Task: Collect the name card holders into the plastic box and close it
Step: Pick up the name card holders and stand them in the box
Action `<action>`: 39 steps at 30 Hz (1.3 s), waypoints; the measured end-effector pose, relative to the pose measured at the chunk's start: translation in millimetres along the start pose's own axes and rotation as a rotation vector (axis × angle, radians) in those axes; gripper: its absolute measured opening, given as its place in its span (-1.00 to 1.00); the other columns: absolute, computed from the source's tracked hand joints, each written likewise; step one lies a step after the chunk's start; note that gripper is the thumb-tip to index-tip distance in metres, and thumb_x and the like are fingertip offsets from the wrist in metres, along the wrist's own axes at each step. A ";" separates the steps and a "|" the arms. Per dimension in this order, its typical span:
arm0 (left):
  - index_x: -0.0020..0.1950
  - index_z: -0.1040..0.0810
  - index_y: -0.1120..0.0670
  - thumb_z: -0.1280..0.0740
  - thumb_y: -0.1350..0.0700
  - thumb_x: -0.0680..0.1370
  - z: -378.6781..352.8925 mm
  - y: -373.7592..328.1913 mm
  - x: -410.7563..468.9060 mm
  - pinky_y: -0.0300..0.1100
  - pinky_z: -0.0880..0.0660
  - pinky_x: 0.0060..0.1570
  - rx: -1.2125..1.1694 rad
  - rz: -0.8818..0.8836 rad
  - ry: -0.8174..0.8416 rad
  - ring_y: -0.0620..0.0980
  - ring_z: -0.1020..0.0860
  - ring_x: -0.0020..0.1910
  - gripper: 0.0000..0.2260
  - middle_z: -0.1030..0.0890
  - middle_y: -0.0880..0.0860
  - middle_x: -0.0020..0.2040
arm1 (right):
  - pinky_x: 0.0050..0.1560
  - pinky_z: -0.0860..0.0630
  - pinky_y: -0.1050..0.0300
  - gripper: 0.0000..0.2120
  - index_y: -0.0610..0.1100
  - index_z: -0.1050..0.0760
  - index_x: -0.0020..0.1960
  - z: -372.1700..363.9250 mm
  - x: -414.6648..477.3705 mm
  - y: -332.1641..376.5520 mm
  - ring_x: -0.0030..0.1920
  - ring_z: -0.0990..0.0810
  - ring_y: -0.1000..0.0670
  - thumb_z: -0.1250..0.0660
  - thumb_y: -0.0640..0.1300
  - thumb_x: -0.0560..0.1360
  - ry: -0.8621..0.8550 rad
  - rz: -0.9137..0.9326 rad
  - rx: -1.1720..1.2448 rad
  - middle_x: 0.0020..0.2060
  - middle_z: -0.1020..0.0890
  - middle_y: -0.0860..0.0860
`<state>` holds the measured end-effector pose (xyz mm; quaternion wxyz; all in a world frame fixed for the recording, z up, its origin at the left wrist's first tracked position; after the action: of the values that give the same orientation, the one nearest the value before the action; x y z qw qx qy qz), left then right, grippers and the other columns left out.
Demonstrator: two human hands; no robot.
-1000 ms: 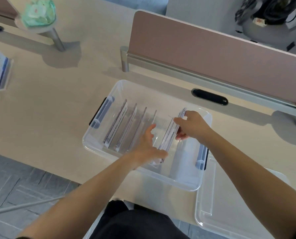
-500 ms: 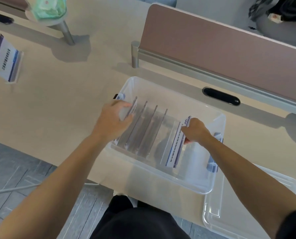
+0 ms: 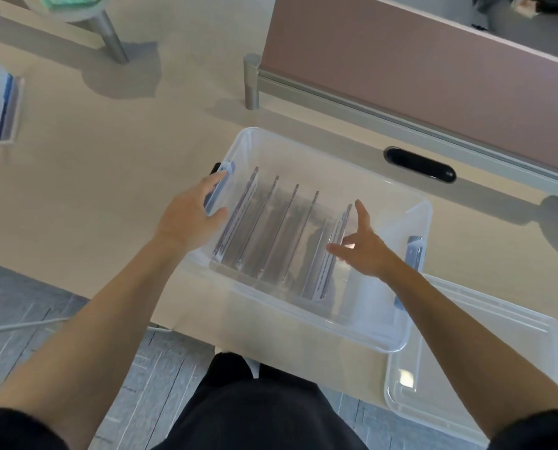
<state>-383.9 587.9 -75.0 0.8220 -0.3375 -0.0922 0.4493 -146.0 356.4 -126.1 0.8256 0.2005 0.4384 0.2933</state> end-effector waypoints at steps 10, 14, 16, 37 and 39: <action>0.43 -0.29 -0.25 -0.34 0.12 0.51 2.1 -1.5 -3.3 -0.23 -0.33 -0.02 -0.048 0.020 0.015 -0.15 -0.45 0.00 -0.45 -0.54 -0.04 0.26 | 0.25 -0.53 -0.04 0.16 0.29 0.41 0.51 -41.1 -15.8 -8.4 0.12 -0.66 -0.07 -0.51 -0.07 0.44 0.244 0.069 -0.024 0.51 -0.31 -0.19; 0.43 -0.29 -0.25 -0.34 0.11 0.51 1.4 0.2 -2.6 -0.22 -0.35 -0.03 -0.040 0.027 0.018 -0.12 -0.47 0.00 -0.45 -0.55 -0.03 0.25 | 0.24 -0.52 -0.02 0.16 0.29 0.46 0.49 -42.7 -13.1 -6.5 0.15 -0.65 -0.08 -0.49 -0.06 0.45 0.267 0.087 -0.047 0.53 -0.27 -0.19; 0.43 -0.29 -0.25 -0.34 0.11 0.51 0.9 1.2 -2.6 -0.22 -0.35 -0.03 -0.048 0.032 0.017 -0.12 -0.47 -0.01 -0.46 -0.55 -0.03 0.24 | 0.25 -0.52 -0.01 0.16 0.32 0.46 0.48 -43.6 -11.5 -5.3 0.11 -0.66 -0.05 -0.50 -0.05 0.45 0.281 0.098 -0.050 0.54 -0.25 -0.18; 0.43 -0.28 -0.24 -0.31 0.12 0.52 1.9 -0.2 -2.4 -0.21 -0.36 -0.04 -0.029 0.026 0.006 -0.09 -0.49 -0.06 -0.47 -0.55 -0.07 0.23 | 0.31 -0.50 -0.14 0.19 0.40 0.47 0.44 -52.6 -9.3 5.2 0.31 -0.56 -0.11 -0.53 0.03 0.41 0.279 0.077 -0.031 0.52 -0.33 -0.08; 0.43 -0.28 -0.25 -0.31 0.12 0.52 1.7 -0.4 -2.4 -0.21 -0.36 -0.04 -0.031 0.024 0.002 -0.09 -0.48 -0.07 -0.46 -0.55 -0.07 0.22 | 0.32 -0.49 -0.16 0.18 0.37 0.46 0.46 -53.0 -9.8 5.0 0.32 -0.55 -0.13 -0.52 0.03 0.41 0.279 0.080 -0.030 0.52 -0.32 -0.07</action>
<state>-385.9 586.6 -73.1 0.8113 -0.3517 -0.0941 0.4574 -196.5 357.6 -145.6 0.7471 0.1628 0.5362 0.3576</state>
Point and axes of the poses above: each hand's wrist, its own x-axis towards the middle knuckle, its own z-axis out of the back of the hand, y = z × x, the point moved 9 cm from there along x, towards the middle knuckle
